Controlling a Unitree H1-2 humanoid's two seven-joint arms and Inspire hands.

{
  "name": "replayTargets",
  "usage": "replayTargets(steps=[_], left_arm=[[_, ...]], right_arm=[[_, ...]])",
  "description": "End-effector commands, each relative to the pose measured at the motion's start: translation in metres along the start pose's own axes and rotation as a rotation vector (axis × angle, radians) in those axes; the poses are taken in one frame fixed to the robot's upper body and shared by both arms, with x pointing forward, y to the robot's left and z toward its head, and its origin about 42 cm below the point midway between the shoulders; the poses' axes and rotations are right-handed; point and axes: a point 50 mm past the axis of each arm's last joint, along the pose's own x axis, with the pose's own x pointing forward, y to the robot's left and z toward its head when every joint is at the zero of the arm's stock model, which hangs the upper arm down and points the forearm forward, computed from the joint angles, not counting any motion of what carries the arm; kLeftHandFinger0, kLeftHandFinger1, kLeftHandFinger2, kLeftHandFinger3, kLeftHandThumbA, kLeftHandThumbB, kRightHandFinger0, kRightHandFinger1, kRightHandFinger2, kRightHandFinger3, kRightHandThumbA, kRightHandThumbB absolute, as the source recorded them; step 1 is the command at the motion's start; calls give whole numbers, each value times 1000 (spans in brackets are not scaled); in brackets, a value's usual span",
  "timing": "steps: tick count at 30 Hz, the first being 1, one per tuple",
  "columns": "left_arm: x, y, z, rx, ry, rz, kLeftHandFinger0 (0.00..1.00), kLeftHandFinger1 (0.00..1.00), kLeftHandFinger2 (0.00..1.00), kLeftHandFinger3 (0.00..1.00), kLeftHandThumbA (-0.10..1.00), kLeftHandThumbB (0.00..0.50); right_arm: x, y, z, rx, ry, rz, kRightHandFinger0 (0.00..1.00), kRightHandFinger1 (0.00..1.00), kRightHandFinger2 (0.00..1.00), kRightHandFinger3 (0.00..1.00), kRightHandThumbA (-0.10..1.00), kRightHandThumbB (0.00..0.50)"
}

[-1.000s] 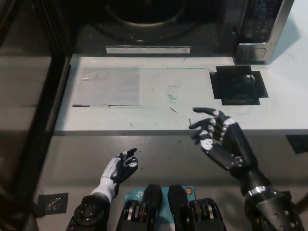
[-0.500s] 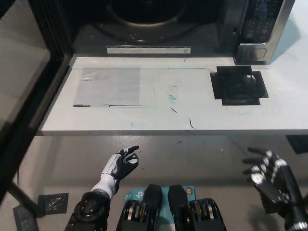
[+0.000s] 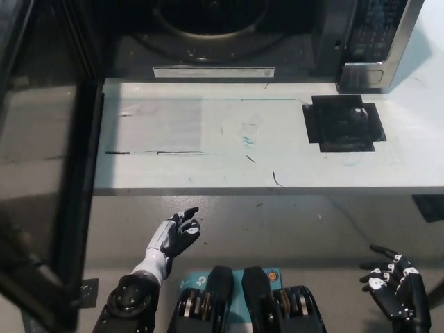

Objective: A microwave is kept infront of the robot with its door slightly ajar. The robot uses its right hand to push the door towards the left to open it.

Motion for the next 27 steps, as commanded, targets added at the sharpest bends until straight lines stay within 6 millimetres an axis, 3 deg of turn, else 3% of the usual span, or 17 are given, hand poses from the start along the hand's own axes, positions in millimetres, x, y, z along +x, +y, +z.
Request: replayTargets(steps=[1, 14, 27], left_arm=[[12, -3, 25, 5, -80, -11, 1000, 1000, 1000, 836, 292, 327], [13, -2, 28, 1, -79, -2, 1000, 1000, 1000, 847, 281, 298], [15, -6, 26, -7, -82, -8, 1000, 1000, 1000, 813, 276, 322]], right_arm=[[7, 0, 11, 17, -135, -43, 284, 338, 420, 664, 182, 192], [16, -1, 11, 25, -148, -42, 258, 309, 405, 660, 173, 198], [16, -4, 14, 28, -152, -42, 264, 314, 415, 646, 142, 194]])
